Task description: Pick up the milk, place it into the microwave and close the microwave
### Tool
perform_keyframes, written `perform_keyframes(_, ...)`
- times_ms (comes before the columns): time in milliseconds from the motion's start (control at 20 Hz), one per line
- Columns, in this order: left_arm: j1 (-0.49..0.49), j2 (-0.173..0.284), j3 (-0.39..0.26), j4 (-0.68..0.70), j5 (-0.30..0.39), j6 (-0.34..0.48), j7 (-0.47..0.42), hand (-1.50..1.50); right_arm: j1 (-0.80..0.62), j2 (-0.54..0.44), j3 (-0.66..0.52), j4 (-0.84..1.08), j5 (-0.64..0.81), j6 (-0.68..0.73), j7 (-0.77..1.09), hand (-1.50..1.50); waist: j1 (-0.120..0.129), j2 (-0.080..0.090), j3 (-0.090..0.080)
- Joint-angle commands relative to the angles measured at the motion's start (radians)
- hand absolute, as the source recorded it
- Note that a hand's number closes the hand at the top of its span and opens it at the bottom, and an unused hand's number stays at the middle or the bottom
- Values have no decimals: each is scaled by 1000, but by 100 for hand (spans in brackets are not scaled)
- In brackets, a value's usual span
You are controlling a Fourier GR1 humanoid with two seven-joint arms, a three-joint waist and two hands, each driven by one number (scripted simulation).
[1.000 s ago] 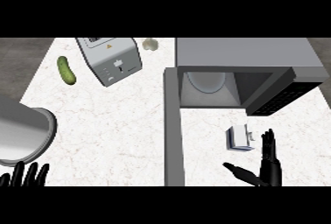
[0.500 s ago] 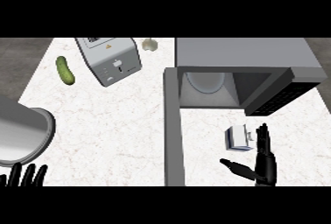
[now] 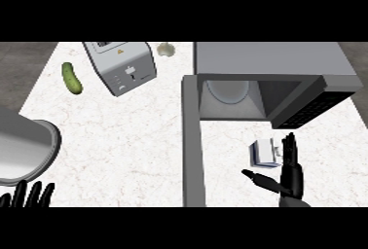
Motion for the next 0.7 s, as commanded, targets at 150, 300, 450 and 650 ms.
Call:
perform_keyframes(150,3,14,8,-76,40,-2,57,-150,-107,-50,-32,125,54,-150,-81,150,18,9,16)
perform_keyframes(300,30,18,25,-33,28,-34,4,-150,-175,-27,-46,135,40,-176,-40,150,13,6,15)
perform_keyframes(450,9,11,26,18,37,-36,2,-150,-158,-33,-93,132,19,-231,-89,150,11,7,15)
perform_keyframes(650,-31,2,15,5,24,-14,32,-150,-196,-21,-113,159,3,-143,-166,150,13,9,16)
